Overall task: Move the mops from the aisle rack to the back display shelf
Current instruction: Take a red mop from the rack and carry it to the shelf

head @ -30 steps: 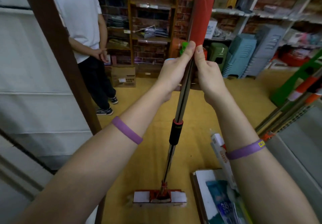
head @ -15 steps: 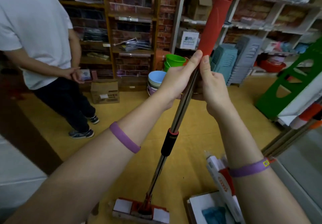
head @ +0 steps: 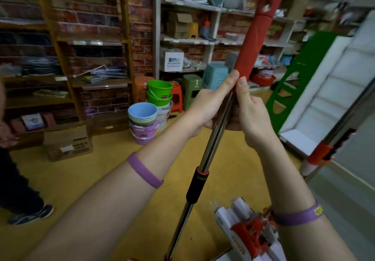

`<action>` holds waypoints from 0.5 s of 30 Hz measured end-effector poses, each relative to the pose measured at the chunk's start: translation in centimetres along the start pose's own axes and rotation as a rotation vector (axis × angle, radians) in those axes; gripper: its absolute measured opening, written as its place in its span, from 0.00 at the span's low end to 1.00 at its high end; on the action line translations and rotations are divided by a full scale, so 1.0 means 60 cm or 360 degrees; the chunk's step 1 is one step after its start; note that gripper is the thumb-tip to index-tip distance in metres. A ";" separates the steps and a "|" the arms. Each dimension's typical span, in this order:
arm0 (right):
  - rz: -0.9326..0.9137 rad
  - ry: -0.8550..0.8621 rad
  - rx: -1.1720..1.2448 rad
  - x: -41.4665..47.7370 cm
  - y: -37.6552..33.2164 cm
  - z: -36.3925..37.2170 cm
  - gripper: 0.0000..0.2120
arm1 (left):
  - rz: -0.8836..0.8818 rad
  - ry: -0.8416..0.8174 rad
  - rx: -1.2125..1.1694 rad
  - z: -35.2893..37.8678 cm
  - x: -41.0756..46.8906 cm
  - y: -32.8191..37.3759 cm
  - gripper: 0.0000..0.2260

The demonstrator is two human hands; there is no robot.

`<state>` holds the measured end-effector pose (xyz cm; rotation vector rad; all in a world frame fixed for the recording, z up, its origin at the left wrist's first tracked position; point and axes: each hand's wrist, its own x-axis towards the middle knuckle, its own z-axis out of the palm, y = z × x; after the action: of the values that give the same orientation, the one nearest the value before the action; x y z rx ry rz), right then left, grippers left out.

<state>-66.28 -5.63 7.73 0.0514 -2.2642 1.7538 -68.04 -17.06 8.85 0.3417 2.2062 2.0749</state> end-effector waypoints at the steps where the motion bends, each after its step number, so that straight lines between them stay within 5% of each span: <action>1: 0.0024 0.0043 0.0002 0.005 -0.003 -0.016 0.33 | 0.0016 -0.0061 0.0003 0.014 0.014 0.005 0.25; 15: 0.0158 0.0625 -0.0129 0.016 -0.042 -0.164 0.31 | 0.0273 -0.0750 -0.0189 0.174 0.131 0.047 0.26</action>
<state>-64.82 3.21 12.55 -0.3932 -2.0727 1.5511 -73.11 -5.00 11.58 0.9283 1.8225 1.9335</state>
